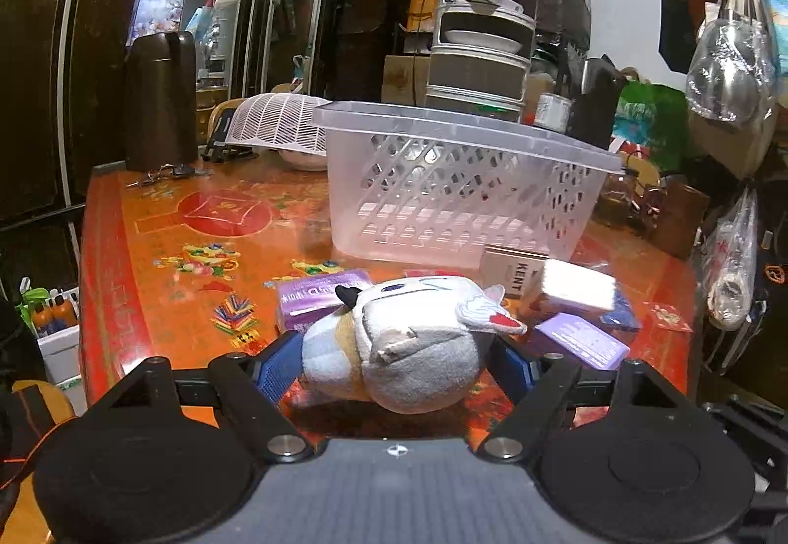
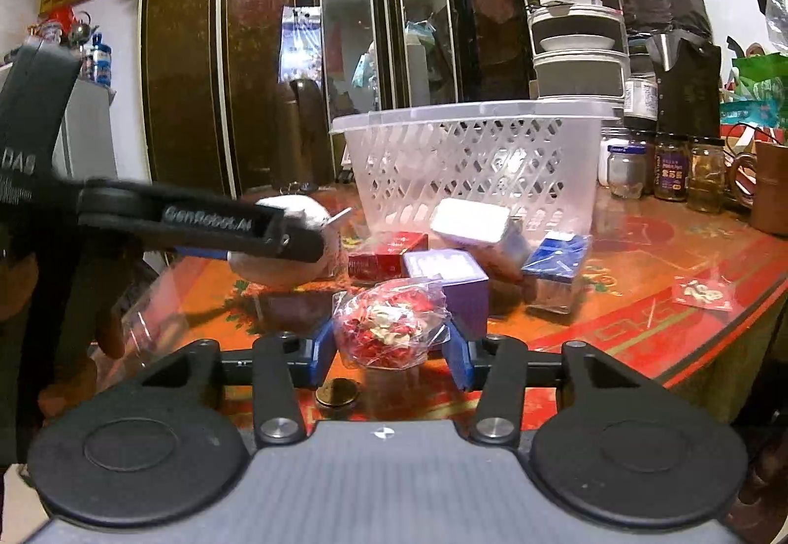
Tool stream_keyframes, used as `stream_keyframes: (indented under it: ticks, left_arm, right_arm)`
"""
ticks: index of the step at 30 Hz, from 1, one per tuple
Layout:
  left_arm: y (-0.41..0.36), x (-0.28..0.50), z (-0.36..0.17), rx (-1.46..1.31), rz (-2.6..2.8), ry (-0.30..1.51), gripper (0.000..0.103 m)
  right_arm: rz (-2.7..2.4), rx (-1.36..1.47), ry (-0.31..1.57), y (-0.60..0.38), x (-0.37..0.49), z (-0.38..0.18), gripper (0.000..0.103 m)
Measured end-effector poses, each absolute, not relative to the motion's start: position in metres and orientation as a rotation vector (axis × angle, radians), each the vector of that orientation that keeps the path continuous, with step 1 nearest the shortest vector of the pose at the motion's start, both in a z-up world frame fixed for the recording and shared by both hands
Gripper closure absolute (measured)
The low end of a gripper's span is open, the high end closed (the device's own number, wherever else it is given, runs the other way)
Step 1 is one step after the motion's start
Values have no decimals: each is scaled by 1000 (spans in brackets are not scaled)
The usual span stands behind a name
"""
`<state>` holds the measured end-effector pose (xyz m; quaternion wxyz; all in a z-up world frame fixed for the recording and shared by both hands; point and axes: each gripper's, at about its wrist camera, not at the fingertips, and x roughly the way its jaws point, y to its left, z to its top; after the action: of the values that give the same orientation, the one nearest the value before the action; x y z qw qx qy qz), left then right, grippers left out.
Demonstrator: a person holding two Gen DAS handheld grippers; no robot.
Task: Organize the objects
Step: 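Grasp the white plush cat with the left tool while the right tool grasps the red candy bag, then carry both held items over the clear basket and open both tools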
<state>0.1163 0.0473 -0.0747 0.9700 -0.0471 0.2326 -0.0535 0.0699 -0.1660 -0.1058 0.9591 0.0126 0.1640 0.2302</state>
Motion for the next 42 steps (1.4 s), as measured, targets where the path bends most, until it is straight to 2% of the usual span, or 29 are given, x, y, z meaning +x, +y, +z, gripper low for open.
stream_keyframes:
  ticks: [10, 17, 24, 32, 37, 42]
  left_arm:
    - [46, 100, -60, -108, -98, 438, 20]
    - [38, 99, -41, -104, -102, 414, 20]
    - [34, 104, 10, -101, -121, 345, 20]
    - [21, 179, 65, -76, -180, 359, 20]
    - [15, 241, 73, -70, -169, 436, 20]
    - [14, 287, 67, -68, -147, 522, 20]
  right_arm:
    - [520, 105, 307, -195, 53, -80, 53]
    - [482, 107, 320, -210, 75, -65, 53]
    - [450, 103, 230, -232, 100, -20, 53]
    - [439, 53, 269, -229, 184, 29, 53]
    - [415, 51, 389, -215, 254, 41, 53]
    - [388, 16, 448, -207, 287, 35, 53]
